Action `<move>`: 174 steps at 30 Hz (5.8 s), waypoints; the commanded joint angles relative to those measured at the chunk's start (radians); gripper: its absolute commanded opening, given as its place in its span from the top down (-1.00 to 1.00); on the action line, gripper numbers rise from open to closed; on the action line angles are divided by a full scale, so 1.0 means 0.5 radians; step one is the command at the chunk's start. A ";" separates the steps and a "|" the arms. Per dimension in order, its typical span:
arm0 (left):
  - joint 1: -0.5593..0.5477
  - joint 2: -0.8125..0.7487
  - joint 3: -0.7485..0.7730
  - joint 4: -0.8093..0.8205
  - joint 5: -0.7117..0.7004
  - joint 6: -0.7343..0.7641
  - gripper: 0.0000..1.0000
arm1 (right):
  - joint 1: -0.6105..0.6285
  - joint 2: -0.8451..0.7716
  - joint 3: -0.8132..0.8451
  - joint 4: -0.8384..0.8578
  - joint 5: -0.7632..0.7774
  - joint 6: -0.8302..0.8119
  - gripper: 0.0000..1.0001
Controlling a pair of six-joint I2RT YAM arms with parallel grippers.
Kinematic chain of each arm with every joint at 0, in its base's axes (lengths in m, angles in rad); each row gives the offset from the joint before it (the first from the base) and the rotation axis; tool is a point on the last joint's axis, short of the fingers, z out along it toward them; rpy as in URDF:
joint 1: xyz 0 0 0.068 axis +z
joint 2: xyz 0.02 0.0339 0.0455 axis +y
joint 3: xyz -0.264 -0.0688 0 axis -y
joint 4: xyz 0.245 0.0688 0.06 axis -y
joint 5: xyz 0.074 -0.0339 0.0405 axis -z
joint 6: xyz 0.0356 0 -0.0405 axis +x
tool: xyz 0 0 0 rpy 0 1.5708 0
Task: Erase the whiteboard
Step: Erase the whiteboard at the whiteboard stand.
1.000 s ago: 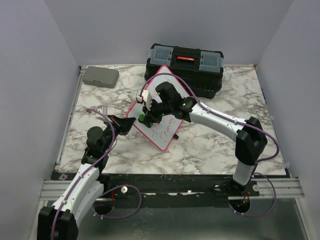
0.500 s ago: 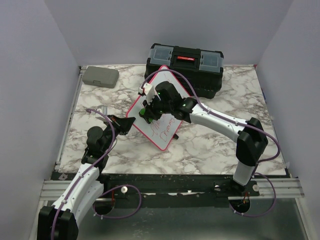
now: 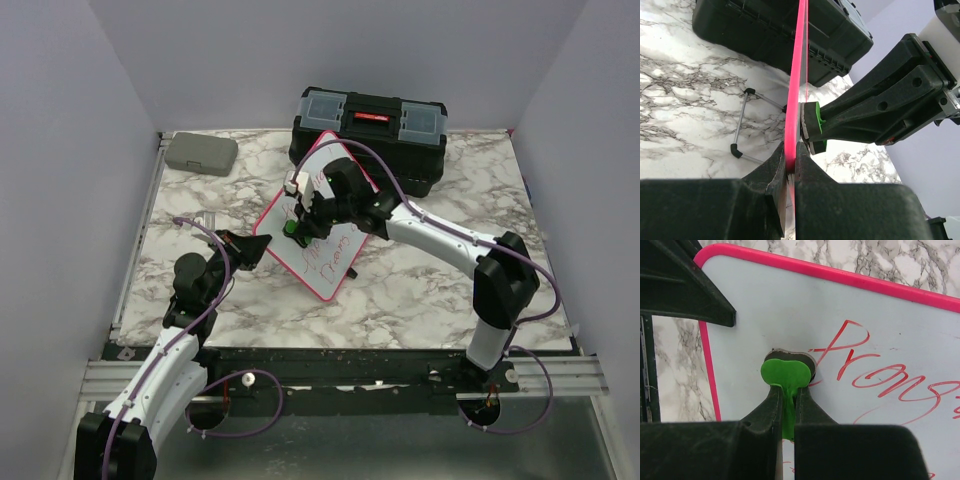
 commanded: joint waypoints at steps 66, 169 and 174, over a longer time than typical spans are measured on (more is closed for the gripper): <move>-0.053 -0.021 0.070 0.041 0.237 0.090 1.00 | 0.002 -0.060 -0.129 -0.157 -0.182 -0.141 0.99; -0.055 -0.015 0.077 0.059 0.268 0.083 1.00 | 0.082 -0.038 0.027 -0.379 -0.095 -0.141 0.99; -0.055 -0.022 0.074 0.059 0.273 0.080 1.00 | 0.051 -0.034 0.087 -0.062 0.534 0.236 0.99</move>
